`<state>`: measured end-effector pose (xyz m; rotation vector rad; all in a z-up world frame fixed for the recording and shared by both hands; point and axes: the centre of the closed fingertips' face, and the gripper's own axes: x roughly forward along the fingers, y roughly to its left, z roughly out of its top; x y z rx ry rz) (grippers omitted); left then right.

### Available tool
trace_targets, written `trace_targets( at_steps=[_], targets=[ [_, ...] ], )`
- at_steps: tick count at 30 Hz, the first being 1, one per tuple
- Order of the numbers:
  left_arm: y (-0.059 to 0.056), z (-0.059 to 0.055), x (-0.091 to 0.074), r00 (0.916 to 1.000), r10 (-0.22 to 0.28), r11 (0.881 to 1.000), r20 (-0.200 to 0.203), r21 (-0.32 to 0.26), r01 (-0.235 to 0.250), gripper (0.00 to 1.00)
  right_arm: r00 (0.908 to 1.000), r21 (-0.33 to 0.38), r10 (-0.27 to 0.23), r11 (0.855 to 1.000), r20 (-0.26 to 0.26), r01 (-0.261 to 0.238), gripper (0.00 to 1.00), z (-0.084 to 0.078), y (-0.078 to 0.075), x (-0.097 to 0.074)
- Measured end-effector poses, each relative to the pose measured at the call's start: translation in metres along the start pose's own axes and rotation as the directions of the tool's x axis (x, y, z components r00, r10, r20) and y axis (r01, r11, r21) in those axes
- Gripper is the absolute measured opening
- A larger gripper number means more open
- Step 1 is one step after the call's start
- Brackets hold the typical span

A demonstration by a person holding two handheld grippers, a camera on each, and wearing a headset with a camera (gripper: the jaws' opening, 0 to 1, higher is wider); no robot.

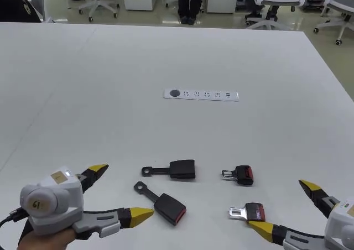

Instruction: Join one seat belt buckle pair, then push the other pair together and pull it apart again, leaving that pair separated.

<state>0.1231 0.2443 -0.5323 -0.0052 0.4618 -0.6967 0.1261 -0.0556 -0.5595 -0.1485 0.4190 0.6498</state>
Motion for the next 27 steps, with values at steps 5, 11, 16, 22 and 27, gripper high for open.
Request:
trace_targets(
  at_steps=[5,11,16,22,27],
  targets=[
    [-0.0023,-0.0004,0.0004,1.0000,-0.004,1.000,-0.009,0.007,0.004,1.00,1.0000,0.000,0.000,1.000,0.003,0.000,0.99,0.0002,0.0006,-0.0009],
    [-0.0023,0.0012,-0.0001,1.0000,-0.004,1.000,-0.007,0.014,0.004,1.00,1.0000,-0.003,0.002,1.000,0.002,-0.002,0.99,0.0016,0.0007,-0.0011],
    [-0.0006,-0.0024,-0.0007,0.9999,-0.005,1.000,-0.012,0.011,0.005,1.00,1.0000,-0.005,0.003,1.000,-0.003,-0.003,0.99,0.0008,0.0010,-0.0019],
    [-0.0028,-0.0041,-0.0005,0.9998,-0.006,1.000,-0.016,0.011,0.006,1.00,1.0000,-0.005,0.004,1.000,-0.008,-0.004,0.98,-0.0005,0.0020,-0.0024],
    [-0.0033,-0.0042,-0.0004,0.9998,-0.007,1.000,-0.017,0.017,0.007,1.00,0.9999,0.000,0.004,1.000,-0.011,-0.004,0.98,-0.0020,0.0013,-0.0025]
  ],
)
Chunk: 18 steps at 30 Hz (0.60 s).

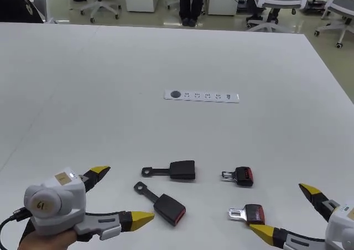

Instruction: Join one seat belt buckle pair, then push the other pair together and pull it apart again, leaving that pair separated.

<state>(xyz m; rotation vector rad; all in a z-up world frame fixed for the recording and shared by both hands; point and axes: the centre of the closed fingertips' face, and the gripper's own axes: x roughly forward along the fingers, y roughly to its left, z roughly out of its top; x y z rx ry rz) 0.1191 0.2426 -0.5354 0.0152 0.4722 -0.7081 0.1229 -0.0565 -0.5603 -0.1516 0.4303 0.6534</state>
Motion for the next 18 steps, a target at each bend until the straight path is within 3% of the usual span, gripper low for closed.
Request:
trace_targets(
  at_steps=[18],
  targets=[
    [-0.0032,-0.0047,0.0027,0.9997,-0.005,1.000,-0.023,0.003,0.005,1.00,0.9998,0.004,0.018,1.000,-0.006,-0.018,0.96,-0.0023,0.0021,0.0013]
  ],
)
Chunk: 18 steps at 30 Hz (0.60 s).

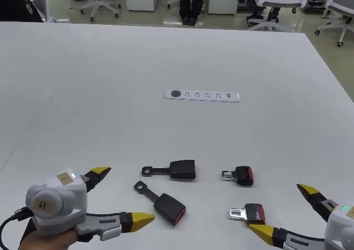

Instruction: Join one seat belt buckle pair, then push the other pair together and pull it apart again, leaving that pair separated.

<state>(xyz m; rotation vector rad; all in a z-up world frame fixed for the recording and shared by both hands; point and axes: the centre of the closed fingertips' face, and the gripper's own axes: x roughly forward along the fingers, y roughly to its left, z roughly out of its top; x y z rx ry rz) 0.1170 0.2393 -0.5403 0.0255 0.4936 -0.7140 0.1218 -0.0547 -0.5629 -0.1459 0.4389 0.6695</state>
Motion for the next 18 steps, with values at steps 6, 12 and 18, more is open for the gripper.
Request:
trace_targets(
  at_steps=[6,12,18],
  targets=[
    [-0.0009,0.0005,0.0005,1.0000,-0.002,1.000,-0.003,0.003,0.002,1.00,1.0000,0.003,0.002,1.000,-0.002,-0.002,0.96,-0.0003,-0.0003,-0.0007],
    [-0.0007,-0.0011,0.0023,0.9999,-0.008,1.000,-0.012,0.008,0.008,1.00,0.9999,0.000,0.003,1.000,-0.010,-0.003,0.95,-0.0026,-0.0021,0.0004],
    [0.0036,-0.0067,0.0070,0.9995,-0.022,1.000,-0.025,0.012,0.022,1.00,0.9996,-0.003,0.014,1.000,-0.026,-0.014,0.94,-0.0060,-0.0044,0.0044]
  ],
)
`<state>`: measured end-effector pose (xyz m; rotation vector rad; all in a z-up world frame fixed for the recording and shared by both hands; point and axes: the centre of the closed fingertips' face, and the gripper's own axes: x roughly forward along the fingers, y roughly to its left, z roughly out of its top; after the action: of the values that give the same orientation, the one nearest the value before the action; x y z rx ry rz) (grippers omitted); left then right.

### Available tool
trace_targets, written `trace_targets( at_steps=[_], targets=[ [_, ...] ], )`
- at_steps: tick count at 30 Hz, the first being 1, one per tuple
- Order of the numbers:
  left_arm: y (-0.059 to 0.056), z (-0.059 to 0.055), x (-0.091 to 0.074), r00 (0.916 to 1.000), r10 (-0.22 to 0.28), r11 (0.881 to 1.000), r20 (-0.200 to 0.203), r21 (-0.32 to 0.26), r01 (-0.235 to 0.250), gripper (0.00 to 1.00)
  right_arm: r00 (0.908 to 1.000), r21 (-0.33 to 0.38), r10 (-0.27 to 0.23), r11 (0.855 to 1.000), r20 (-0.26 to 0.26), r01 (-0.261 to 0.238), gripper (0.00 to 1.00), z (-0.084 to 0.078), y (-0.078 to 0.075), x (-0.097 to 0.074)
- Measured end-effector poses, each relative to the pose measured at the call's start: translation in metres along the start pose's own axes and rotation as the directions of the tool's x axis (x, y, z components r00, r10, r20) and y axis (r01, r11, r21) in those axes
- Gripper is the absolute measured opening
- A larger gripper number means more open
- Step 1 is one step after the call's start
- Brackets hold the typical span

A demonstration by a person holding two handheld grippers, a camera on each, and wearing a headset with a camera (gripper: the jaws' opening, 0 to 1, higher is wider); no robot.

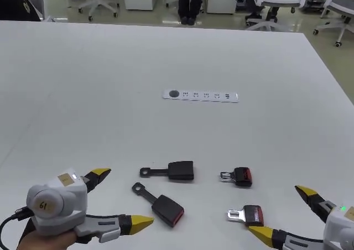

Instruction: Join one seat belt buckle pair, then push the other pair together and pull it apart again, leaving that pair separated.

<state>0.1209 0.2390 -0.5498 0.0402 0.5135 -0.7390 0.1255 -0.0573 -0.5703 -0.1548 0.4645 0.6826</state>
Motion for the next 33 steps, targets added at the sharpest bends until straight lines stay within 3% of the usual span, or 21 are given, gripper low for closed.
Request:
trace_targets(
  at_steps=[4,9,20,23,26,30,33],
  targets=[
    [-0.004,-0.007,0.004,0.9989,-0.025,1.000,-0.039,-0.003,0.025,1.00,0.9994,0.009,0.027,1.000,-0.021,-0.027,0.92,-0.004,0.002,0.003],
    [-0.009,-0.005,0.008,0.9983,-0.038,0.999,-0.044,-0.006,0.038,1.00,0.9987,0.002,0.039,0.999,-0.034,-0.039,0.91,-0.007,0.002,0.006],
    [-0.014,-0.020,0.022,0.9885,-0.106,0.994,-0.108,-0.005,0.106,0.99,0.9886,-0.020,0.097,0.995,-0.116,-0.100,0.86,-0.025,0.001,0.021],
    [-0.017,-0.019,0.025,0.9862,-0.124,0.992,-0.110,0.001,0.125,0.99,0.9871,-0.018,0.106,0.994,-0.120,-0.109,0.86,-0.027,0.002,0.025],
    [-0.015,-0.027,0.030,0.9803,-0.134,0.990,-0.145,0.012,0.137,0.98,0.9838,-0.021,0.118,0.992,-0.135,-0.122,0.85,-0.027,0.004,0.027],
    [-0.019,-0.028,0.035,0.9758,-0.156,0.987,-0.153,0.018,0.161,0.98,0.9775,-0.020,0.141,0.989,-0.157,-0.146,0.83,-0.034,0.006,0.031],
    [-0.023,-0.038,0.041,0.9618,-0.180,0.979,-0.206,0.061,0.196,0.98,0.9727,-0.033,0.155,0.986,-0.173,-0.163,0.83,-0.038,0.008,0.034]
  ],
)
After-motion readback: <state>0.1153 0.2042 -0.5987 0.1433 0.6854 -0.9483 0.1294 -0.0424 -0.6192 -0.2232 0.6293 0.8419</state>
